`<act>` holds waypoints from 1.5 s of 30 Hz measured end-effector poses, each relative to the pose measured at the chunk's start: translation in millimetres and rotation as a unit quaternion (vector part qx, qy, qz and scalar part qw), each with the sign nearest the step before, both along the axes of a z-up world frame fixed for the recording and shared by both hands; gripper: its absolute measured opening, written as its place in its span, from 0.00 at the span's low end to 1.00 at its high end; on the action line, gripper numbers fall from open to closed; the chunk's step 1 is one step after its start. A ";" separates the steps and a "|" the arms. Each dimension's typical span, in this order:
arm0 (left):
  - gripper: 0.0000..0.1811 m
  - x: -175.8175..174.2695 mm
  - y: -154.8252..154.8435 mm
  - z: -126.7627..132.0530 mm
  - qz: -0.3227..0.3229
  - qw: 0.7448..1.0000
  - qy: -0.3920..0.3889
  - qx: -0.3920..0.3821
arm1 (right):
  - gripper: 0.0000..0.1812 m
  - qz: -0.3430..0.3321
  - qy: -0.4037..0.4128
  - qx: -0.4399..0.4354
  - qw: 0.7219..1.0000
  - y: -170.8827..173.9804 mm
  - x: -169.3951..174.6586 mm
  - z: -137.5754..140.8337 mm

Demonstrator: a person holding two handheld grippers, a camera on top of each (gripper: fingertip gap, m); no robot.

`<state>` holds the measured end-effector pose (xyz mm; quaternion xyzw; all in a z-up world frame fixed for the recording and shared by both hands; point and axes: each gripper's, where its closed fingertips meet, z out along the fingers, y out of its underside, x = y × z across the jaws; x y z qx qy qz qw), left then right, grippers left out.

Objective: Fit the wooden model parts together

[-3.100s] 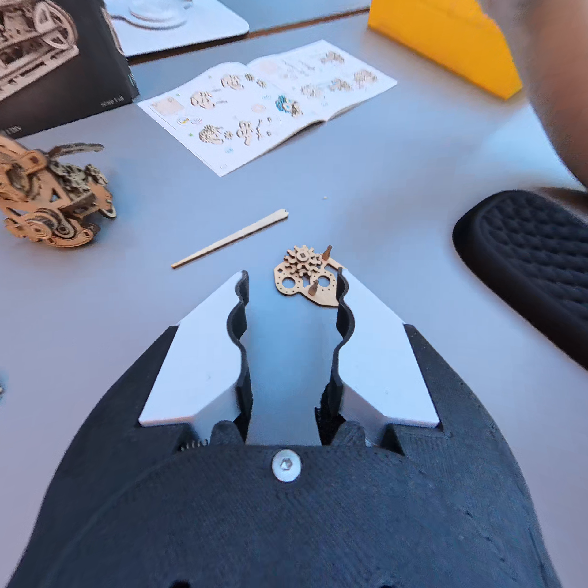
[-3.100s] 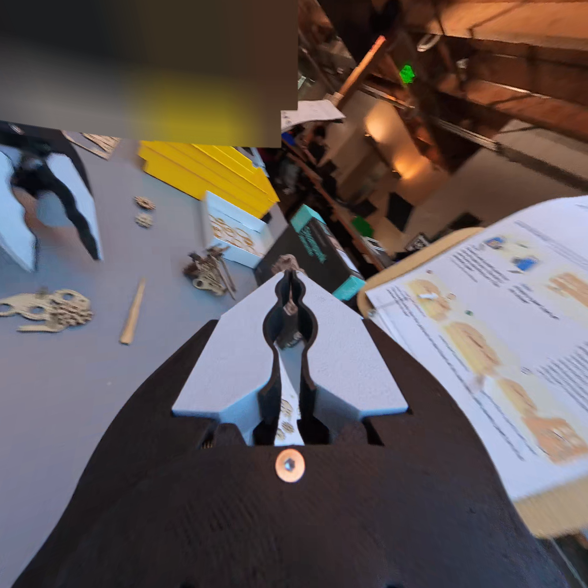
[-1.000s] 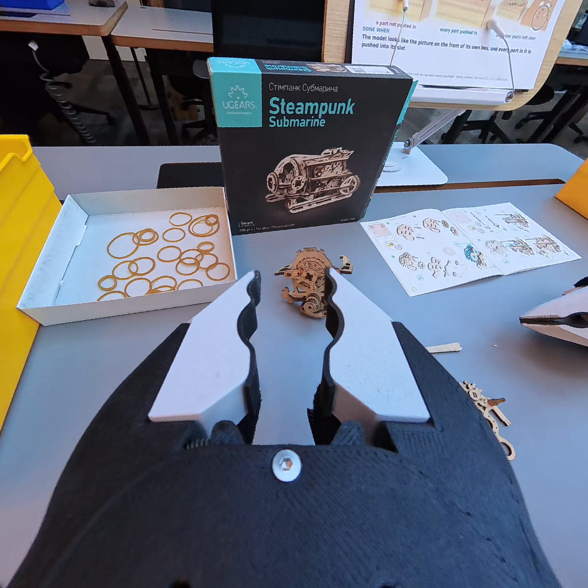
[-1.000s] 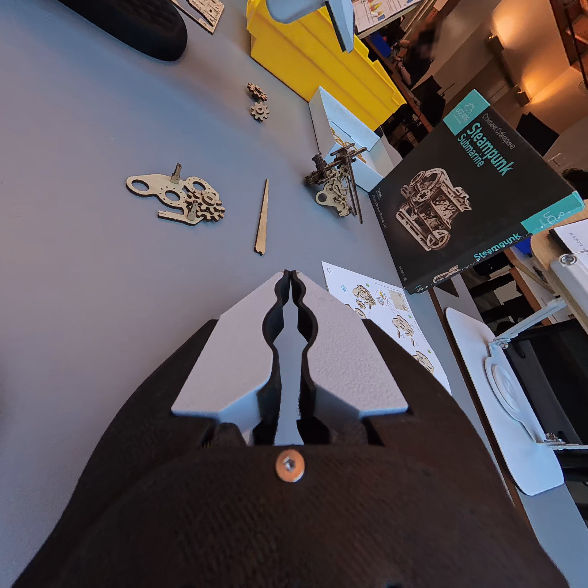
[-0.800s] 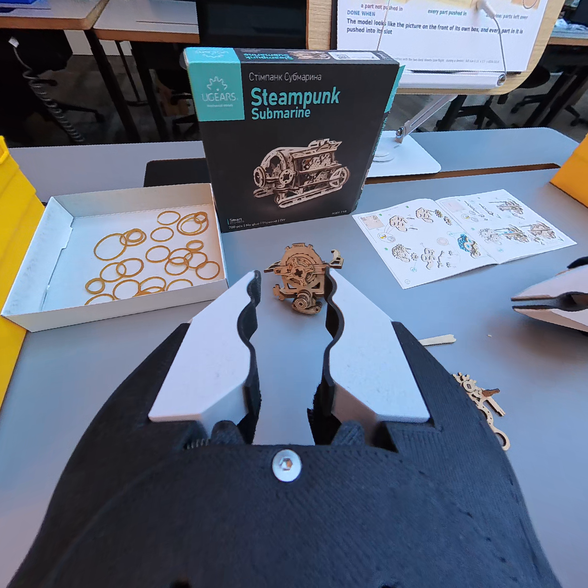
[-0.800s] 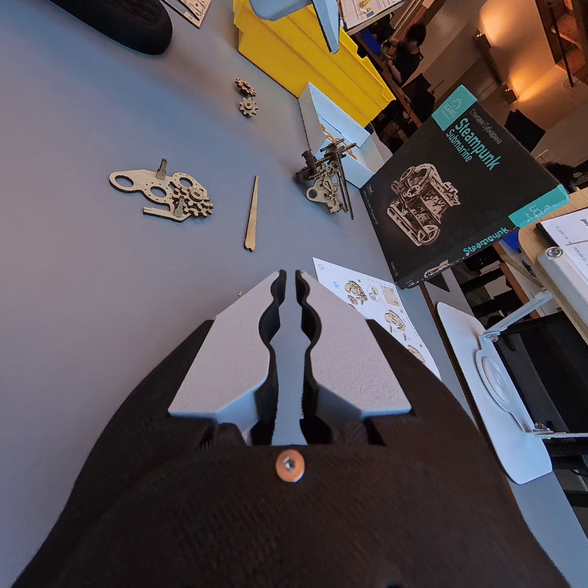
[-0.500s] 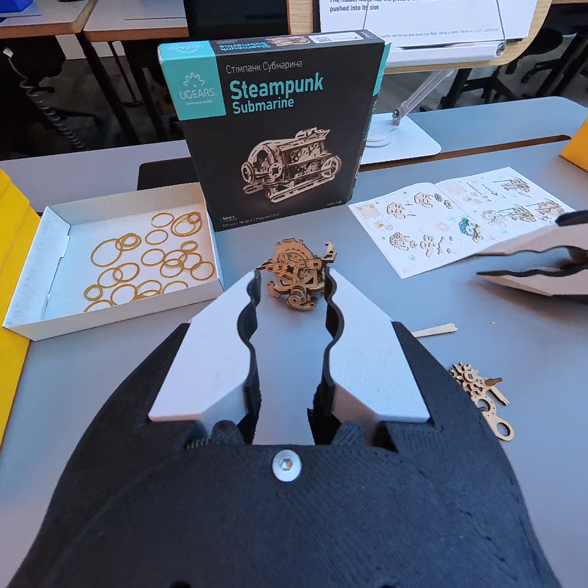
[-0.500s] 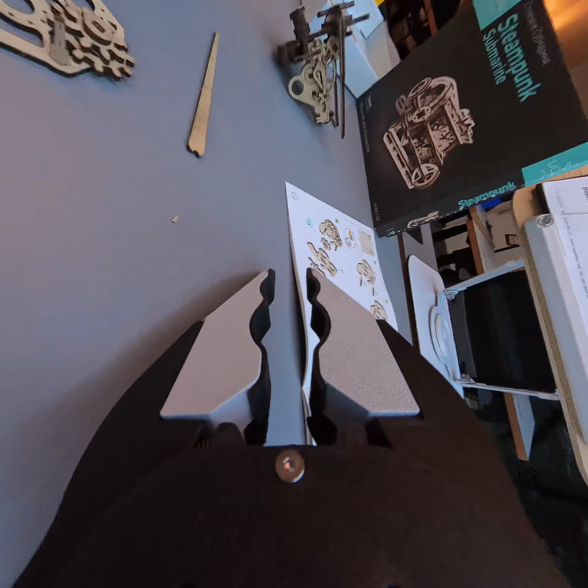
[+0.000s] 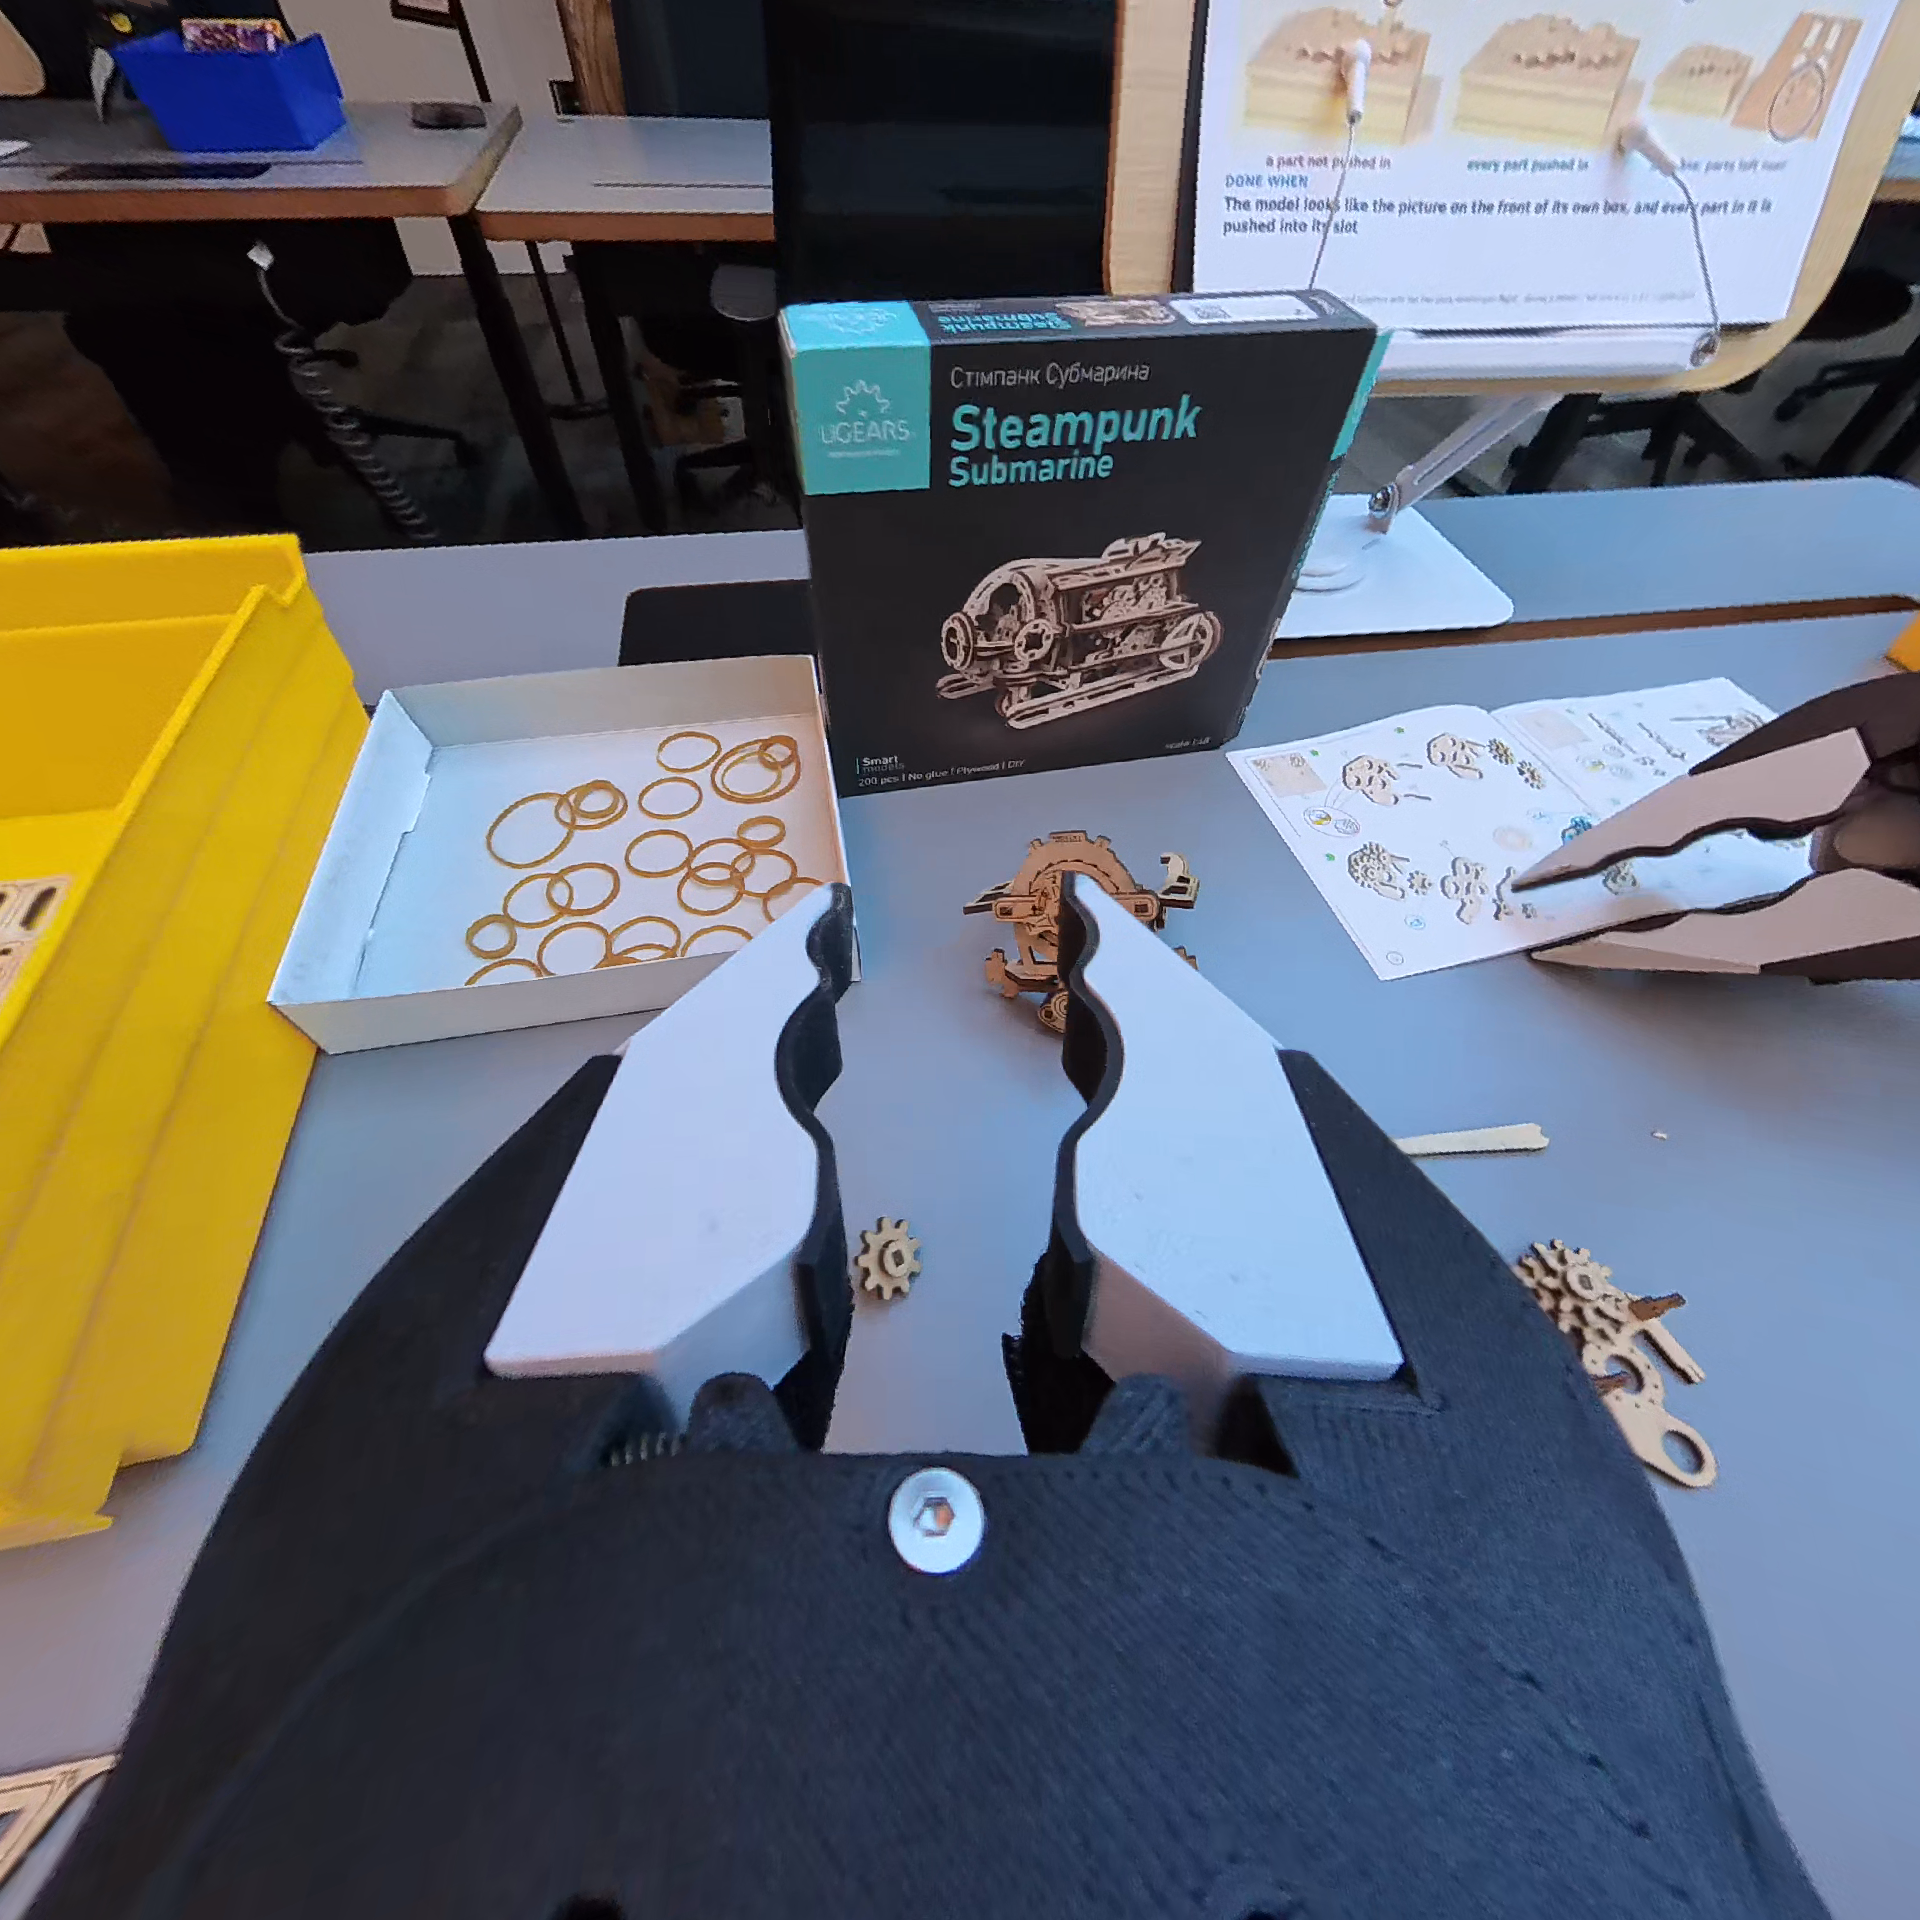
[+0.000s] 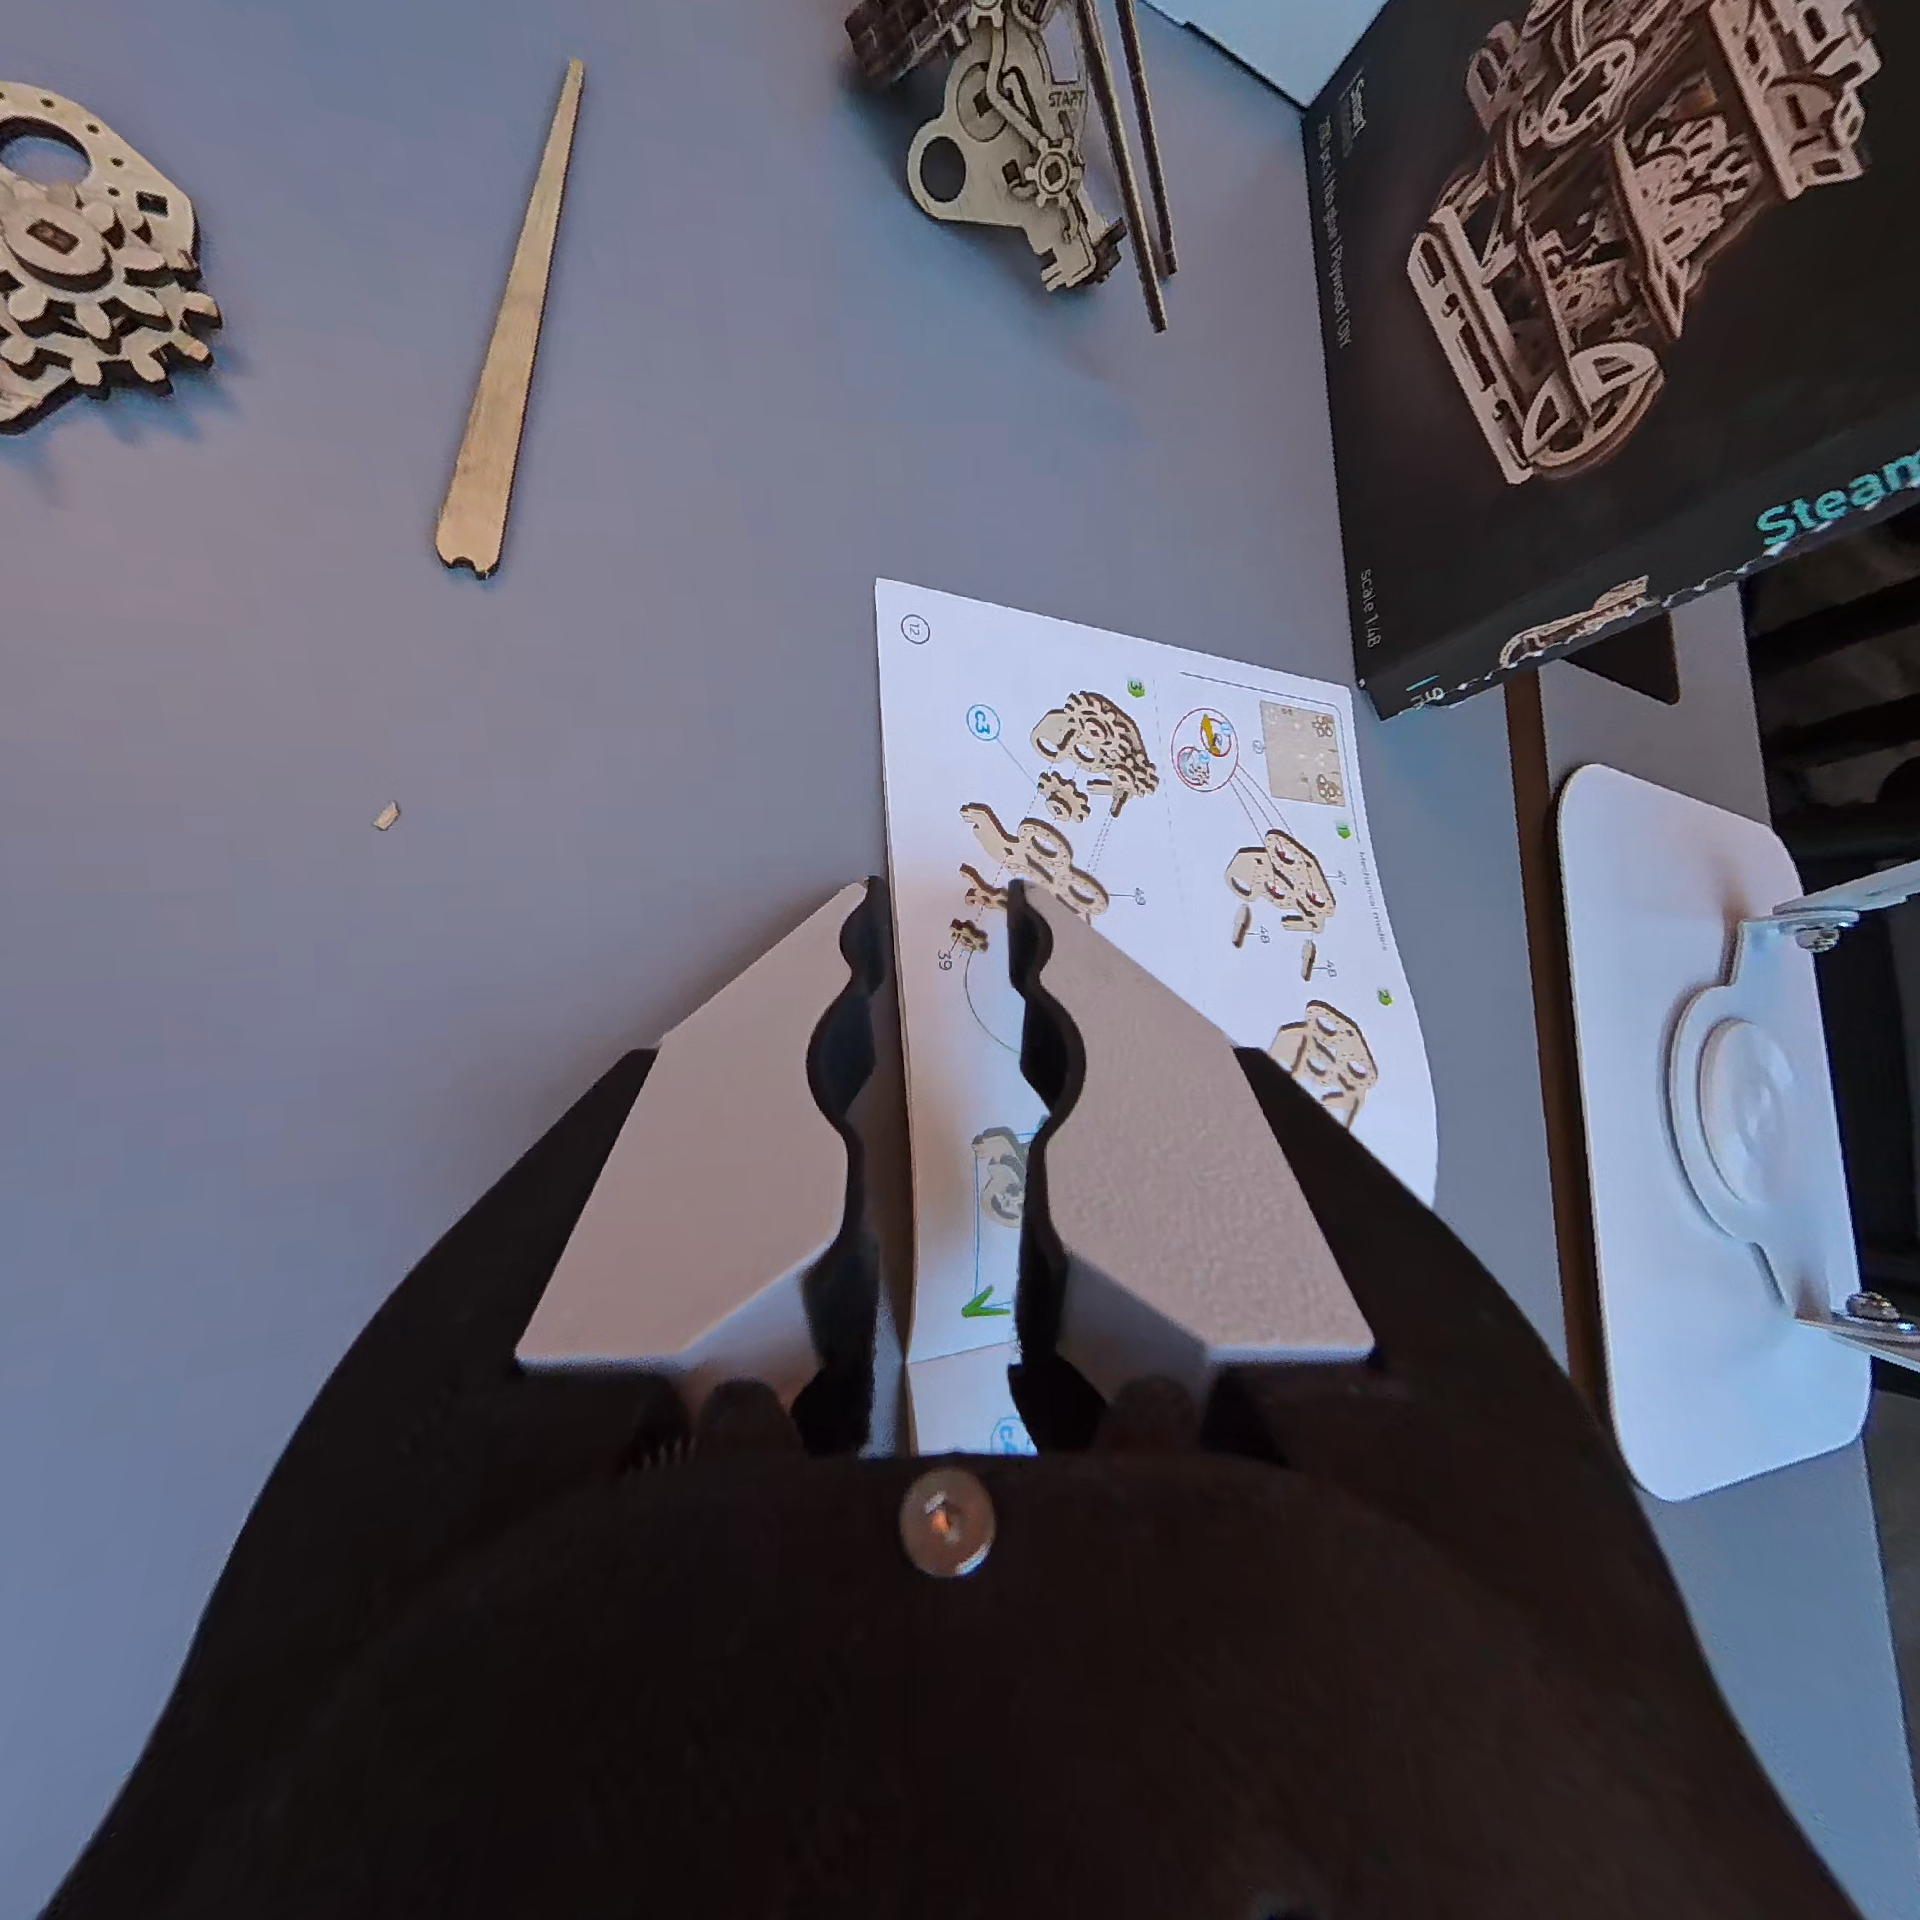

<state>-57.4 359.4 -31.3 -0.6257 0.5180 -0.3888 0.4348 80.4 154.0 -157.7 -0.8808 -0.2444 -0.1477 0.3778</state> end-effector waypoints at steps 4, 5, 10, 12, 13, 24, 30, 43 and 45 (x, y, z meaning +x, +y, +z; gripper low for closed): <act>0.21 -4.9 7.9 3.8 0.008 1.000 -0.012 -0.019 | 0.07 0.002 0.025 -0.004 1.000 -1.2 -3.4 -2.8; 0.21 -5.3 8.6 4.2 0.009 1.000 -0.014 -0.022 | 0.06 0.003 0.028 -0.005 1.000 -1.2 -3.7 -3.2; 0.21 -4.2 5.8 2.5 0.001 1.000 -0.012 -0.029 | 0.01 0.003 0.031 -0.010 0.999 -3.2 -5.2 -5.2; 0.21 -3.3 5.3 1.1 0.001 1.000 -0.009 -0.025 | 0.00 0.003 0.027 -0.012 1.000 -4.5 -4.4 -5.3; 0.21 -2.9 5.1 0.3 0.000 1.000 -0.007 -0.025 | 0.00 0.002 0.026 -0.014 1.000 -5.2 -4.5 -5.2; 0.21 1.6 -0.4 -6.7 -0.009 1.000 0.007 -0.023 | 0.00 -0.006 0.142 0.043 0.989 -16.9 -13.5 19.0; 0.21 2.5 -1.3 -9.3 -0.010 1.000 0.013 -0.022 | 0.00 0.014 0.182 0.056 0.982 -27.9 -26.3 10.1; 0.21 3.7 -3.0 -15.3 -0.013 0.999 0.028 -0.019 | 0.07 0.022 0.223 0.044 0.974 -71.7 7.9 21.2; 0.21 3.7 -3.2 -15.7 -0.013 0.999 0.030 -0.017 | 0.07 0.023 0.223 0.028 0.974 -71.9 7.1 14.1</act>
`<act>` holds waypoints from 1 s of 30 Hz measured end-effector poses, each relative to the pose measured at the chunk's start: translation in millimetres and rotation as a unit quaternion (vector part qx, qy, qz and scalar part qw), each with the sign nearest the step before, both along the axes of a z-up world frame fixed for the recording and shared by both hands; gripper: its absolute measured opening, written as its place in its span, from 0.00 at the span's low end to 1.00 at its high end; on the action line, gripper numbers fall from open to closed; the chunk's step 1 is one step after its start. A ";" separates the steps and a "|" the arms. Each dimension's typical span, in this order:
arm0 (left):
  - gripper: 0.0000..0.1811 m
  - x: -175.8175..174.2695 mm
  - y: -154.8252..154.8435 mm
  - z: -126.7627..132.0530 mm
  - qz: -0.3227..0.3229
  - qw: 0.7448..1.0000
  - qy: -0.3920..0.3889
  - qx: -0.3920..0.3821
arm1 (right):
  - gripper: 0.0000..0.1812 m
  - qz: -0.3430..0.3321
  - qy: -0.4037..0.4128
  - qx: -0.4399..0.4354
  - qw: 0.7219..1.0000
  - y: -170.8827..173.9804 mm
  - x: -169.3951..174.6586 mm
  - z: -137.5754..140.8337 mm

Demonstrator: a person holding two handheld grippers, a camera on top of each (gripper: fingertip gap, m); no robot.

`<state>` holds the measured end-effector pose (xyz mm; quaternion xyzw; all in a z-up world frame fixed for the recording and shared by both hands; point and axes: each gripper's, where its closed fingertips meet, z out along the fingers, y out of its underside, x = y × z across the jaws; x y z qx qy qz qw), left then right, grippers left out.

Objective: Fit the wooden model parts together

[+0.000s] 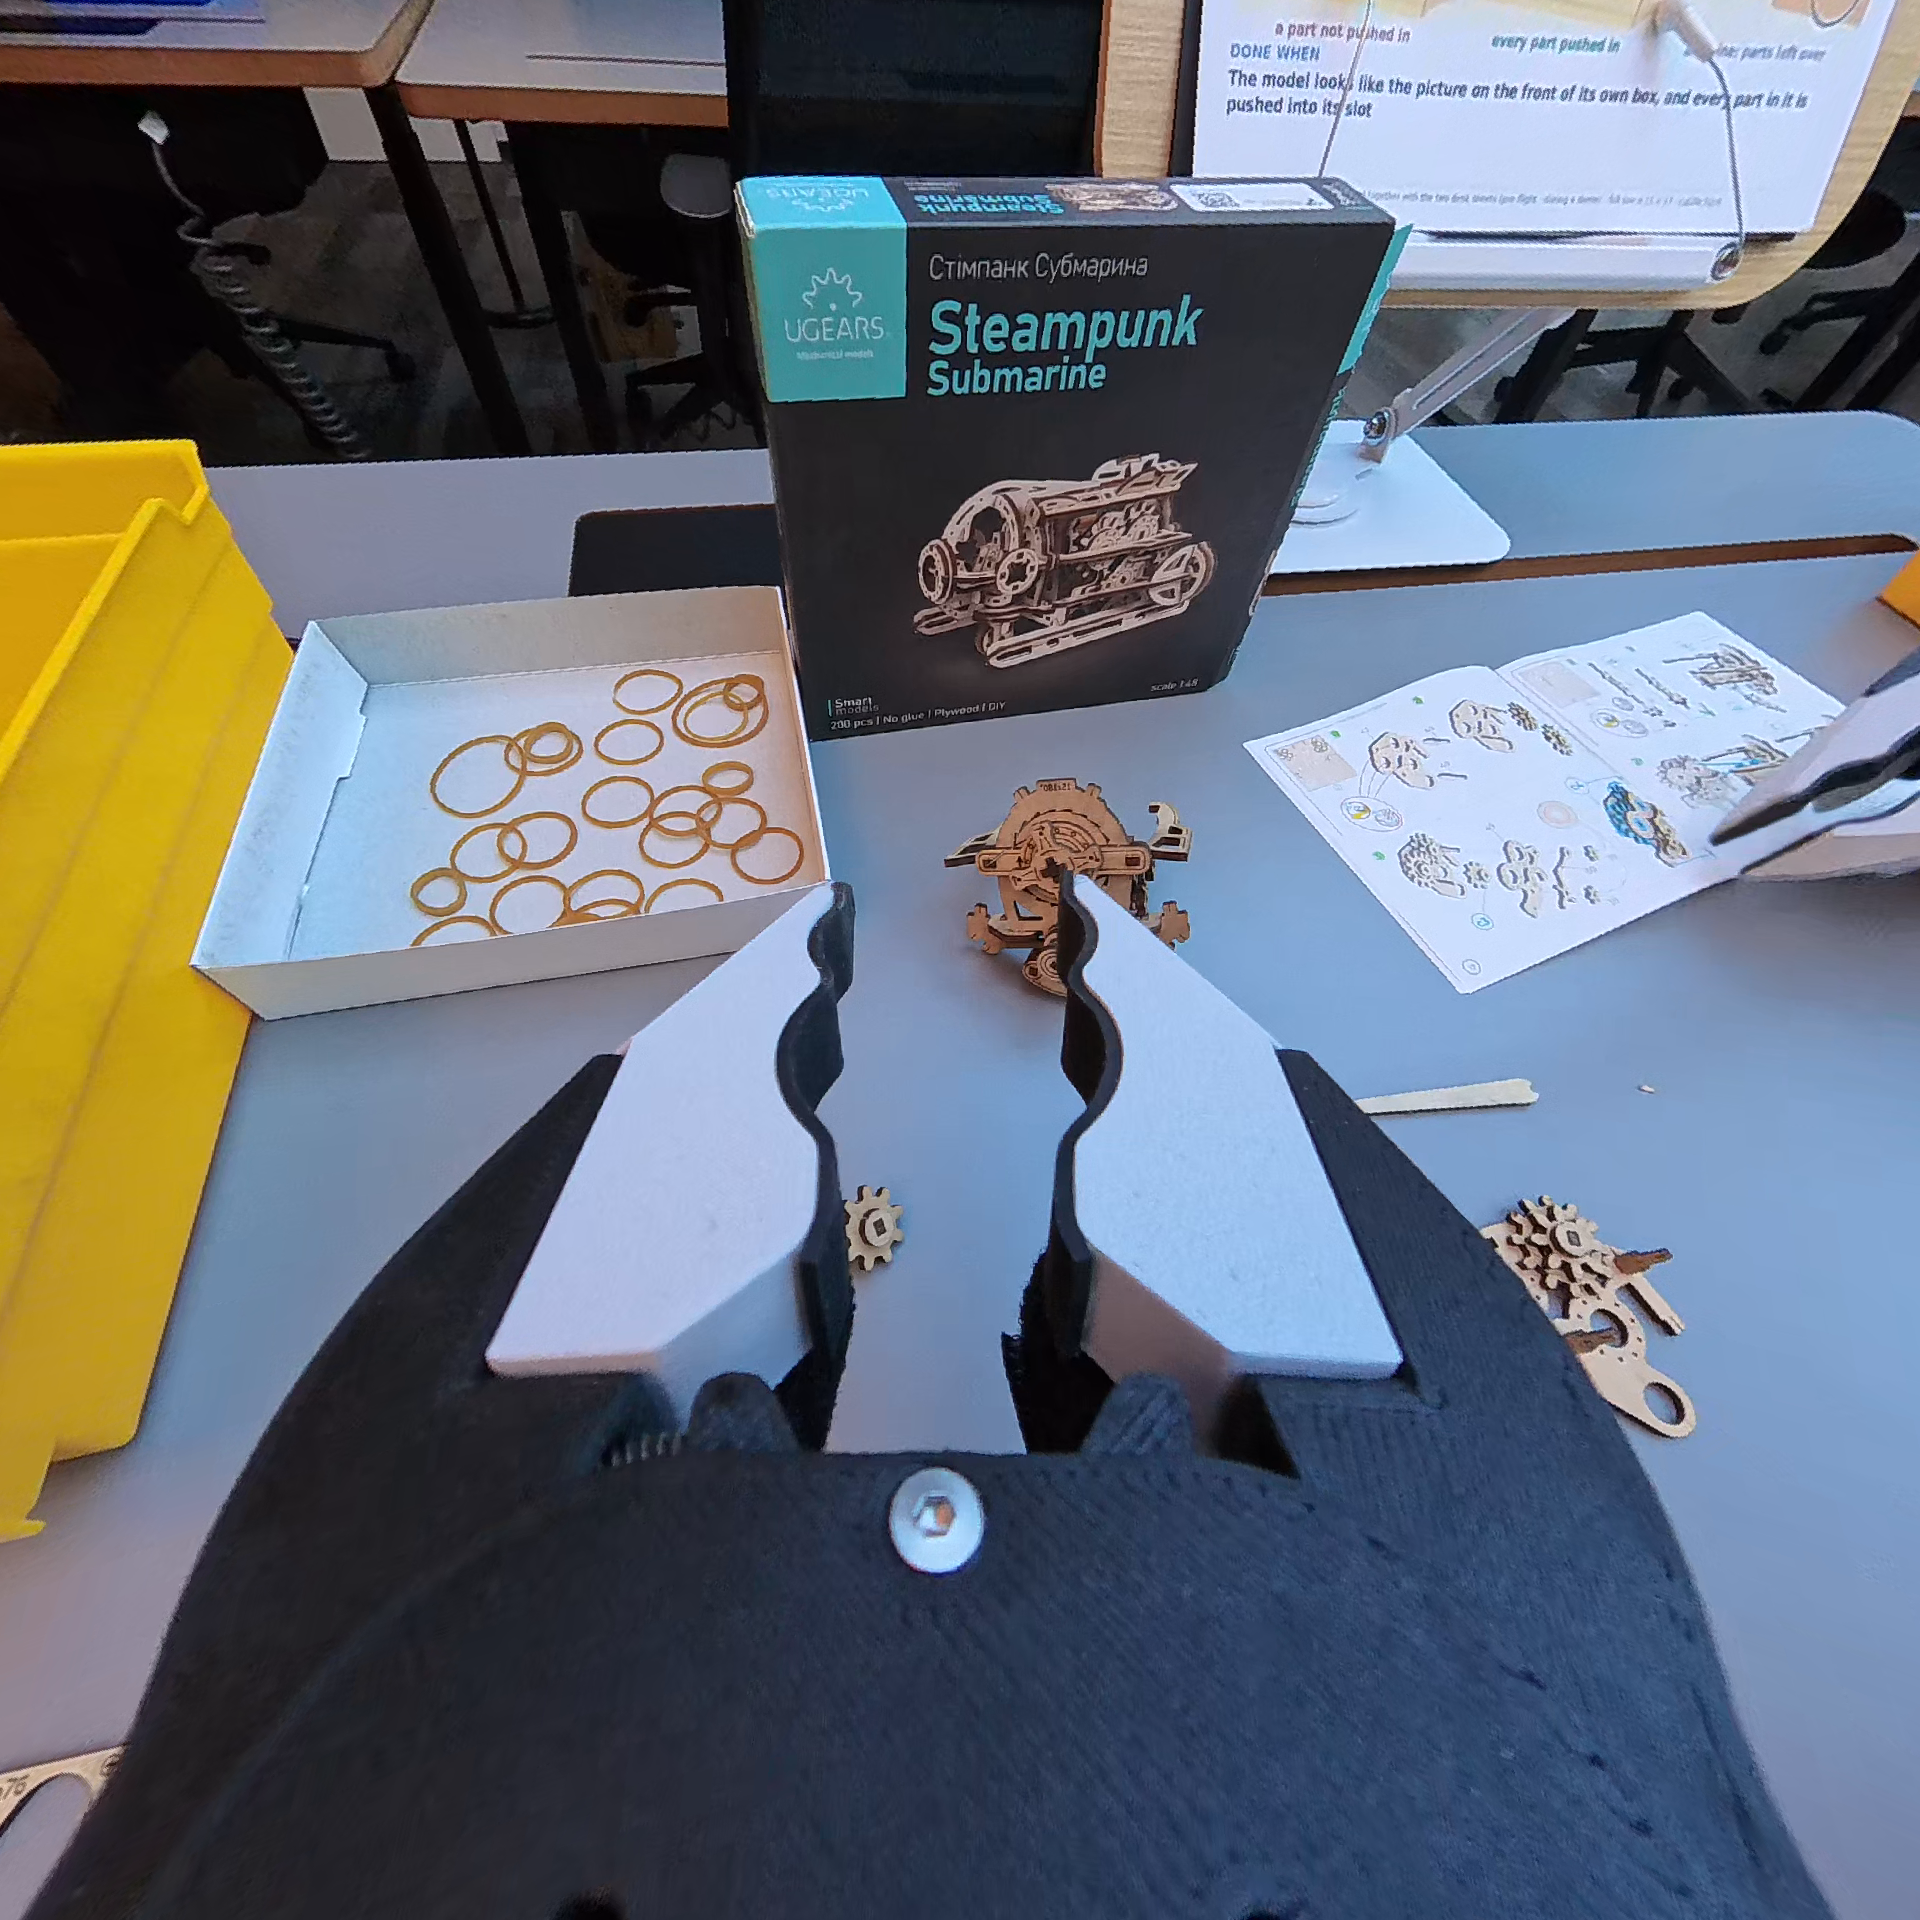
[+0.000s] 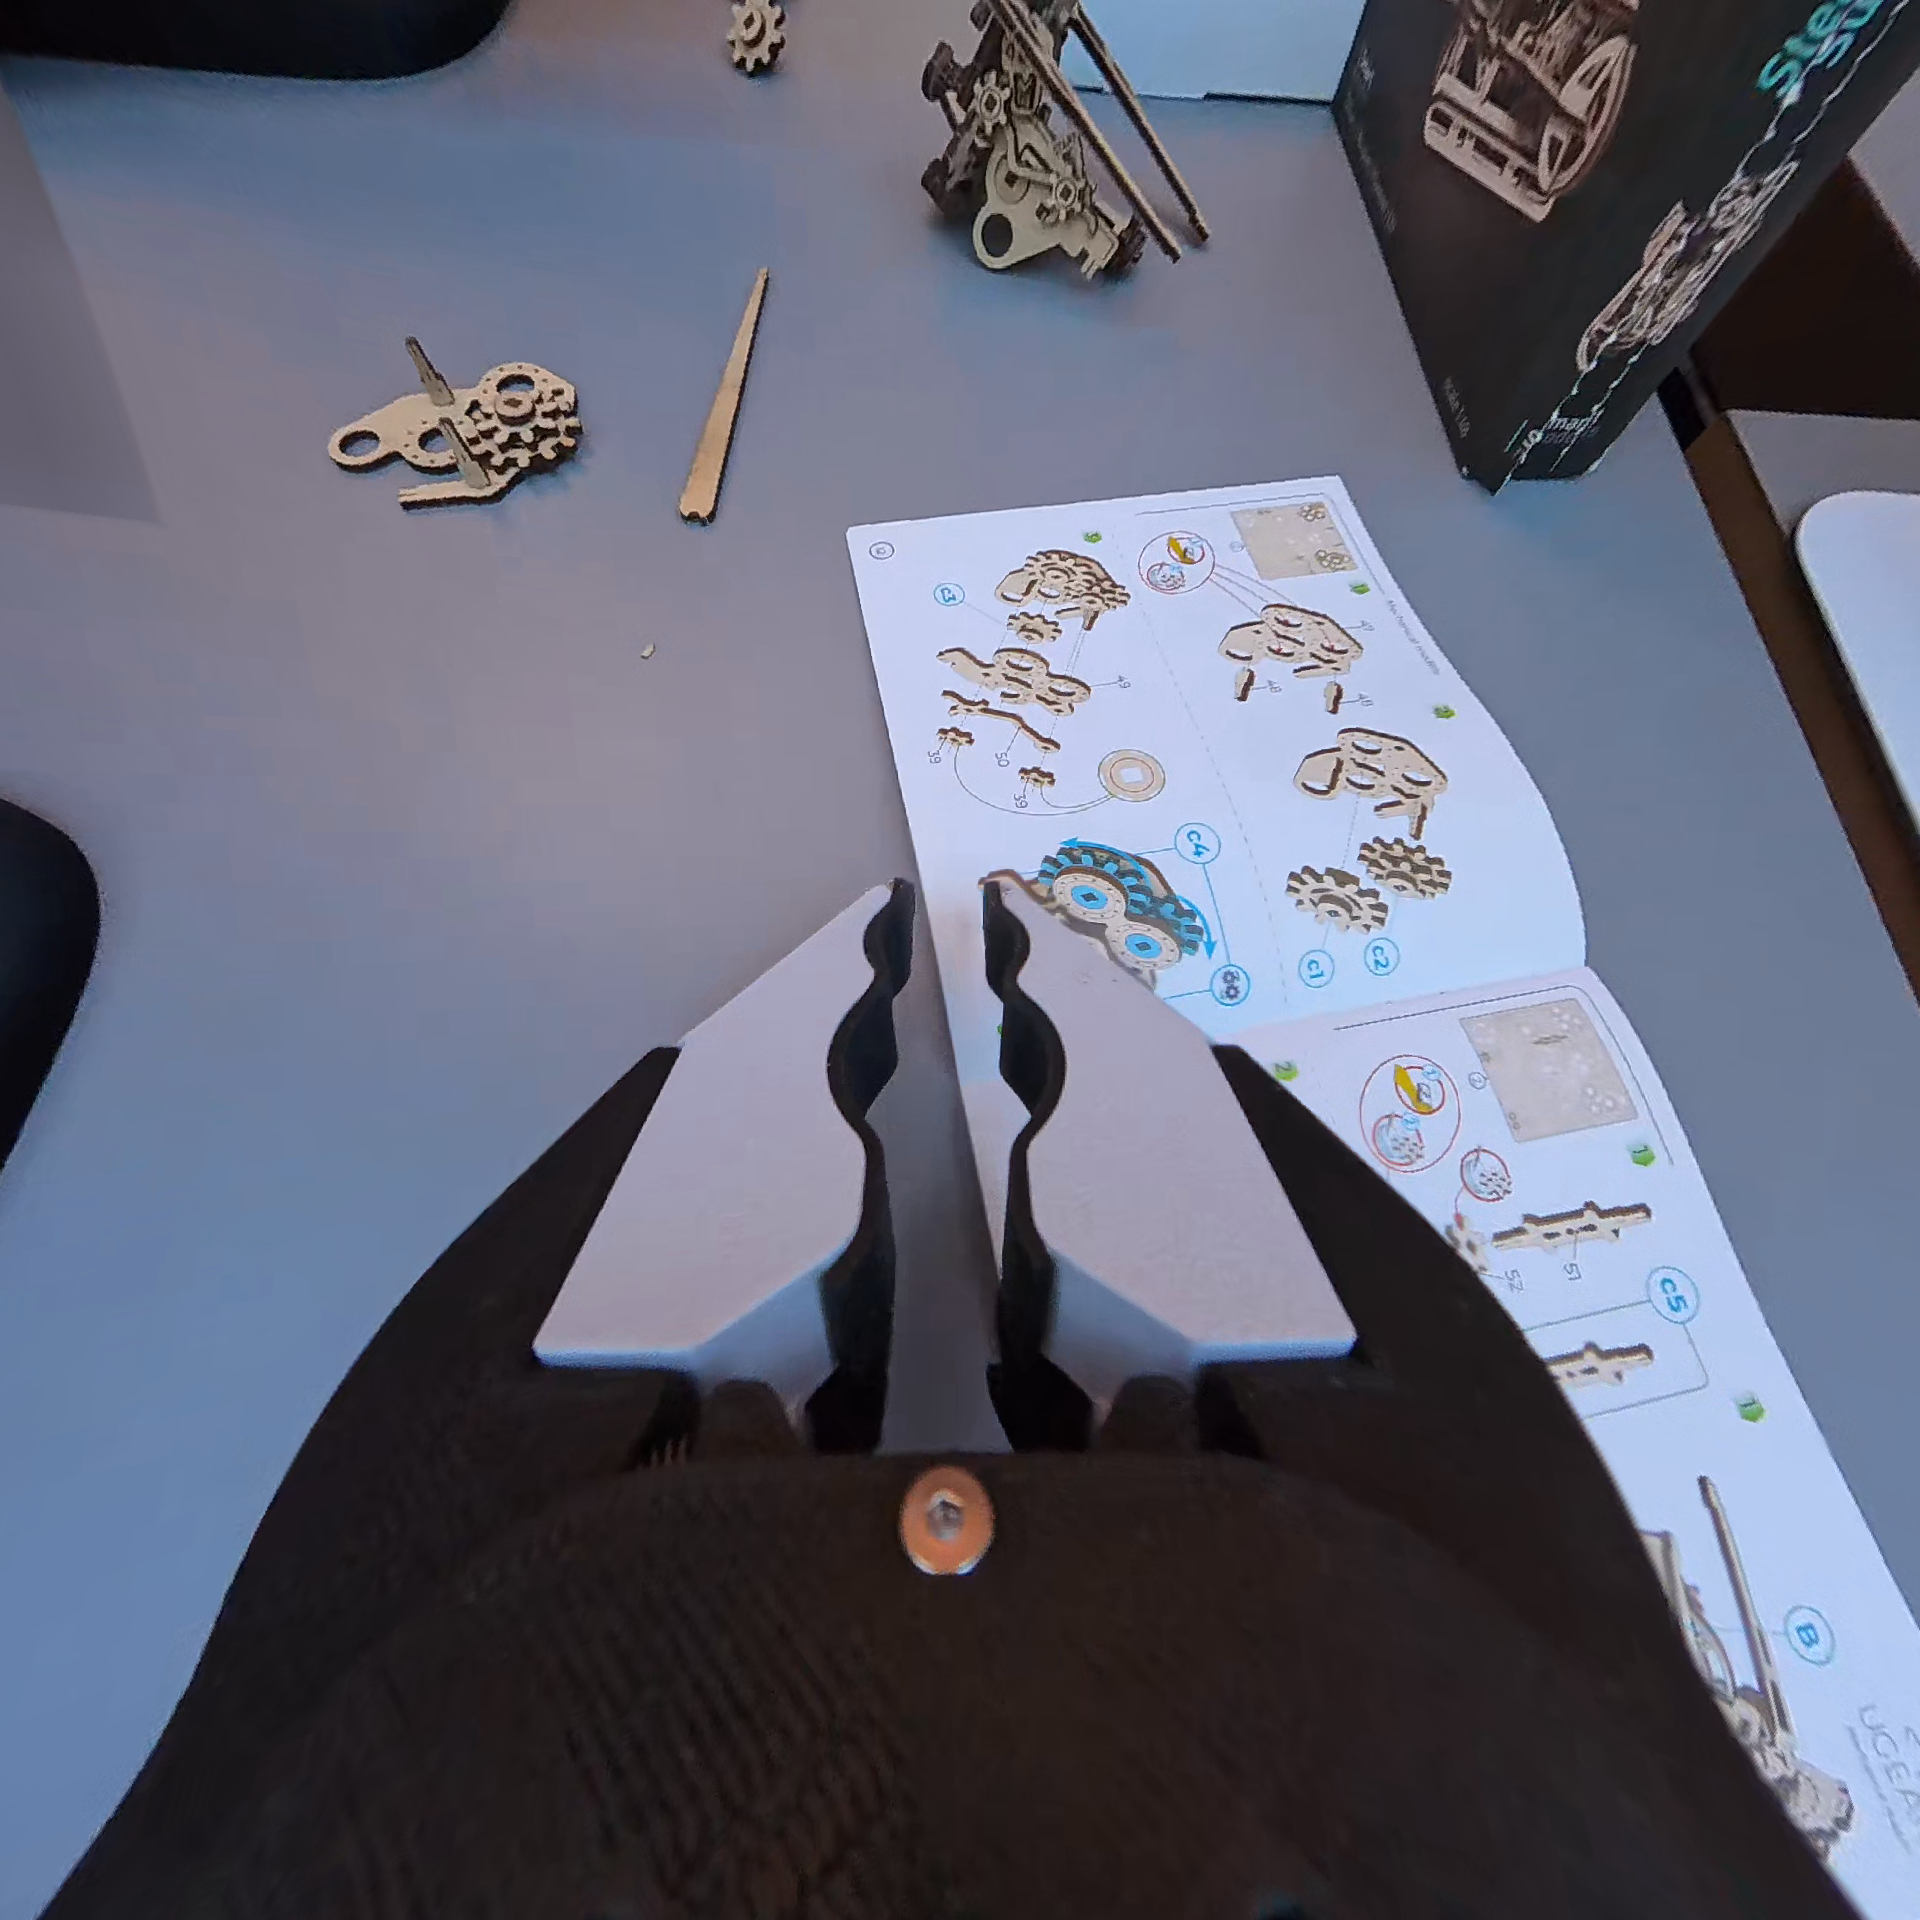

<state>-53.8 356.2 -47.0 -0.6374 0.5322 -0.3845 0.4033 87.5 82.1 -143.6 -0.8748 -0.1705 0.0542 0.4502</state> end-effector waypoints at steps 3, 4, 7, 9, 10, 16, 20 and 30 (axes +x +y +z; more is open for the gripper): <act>0.21 -0.2 0.5 0.1 0.001 1.000 0.001 0.002 | 0.06 -0.002 -0.035 -0.017 0.999 3.5 1.1 -11.1; 0.21 -0.4 0.7 -0.1 0.002 1.000 0.001 0.002 | 0.06 -0.004 -0.042 -0.026 0.999 4.6 1.3 -15.0; 0.21 -1.2 2.2 0.0 0.004 1.000 0.002 0.002 | 0.05 -0.015 -0.042 -0.029 0.999 10.3 1.2 -18.1; 0.21 -3.2 6.5 -0.3 0.011 1.000 0.006 0.007 | 0.05 -0.023 -0.034 -0.029 0.999 14.1 0.7 -18.8; 0.21 -5.3 10.8 -0.8 0.018 1.000 0.010 0.011 | 0.05 -0.025 -0.030 -0.028 0.999 15.8 0.5 -18.8; 0.21 -25.7 43.3 -14.1 0.073 0.996 0.056 -0.001 | 0.05 -0.039 -0.027 -0.026 0.999 22.5 0.4 -19.0; 0.21 -34.7 55.8 -30.4 0.096 0.990 0.100 -0.008 | 0.06 -0.048 -0.036 -0.022 0.998 26.0 1.2 -18.7; 0.19 -54.9 61.2 -77.5 0.082 0.967 0.241 0.001 | 0.07 -0.028 -0.150 0.135 0.979 39.2 -4.4 16.3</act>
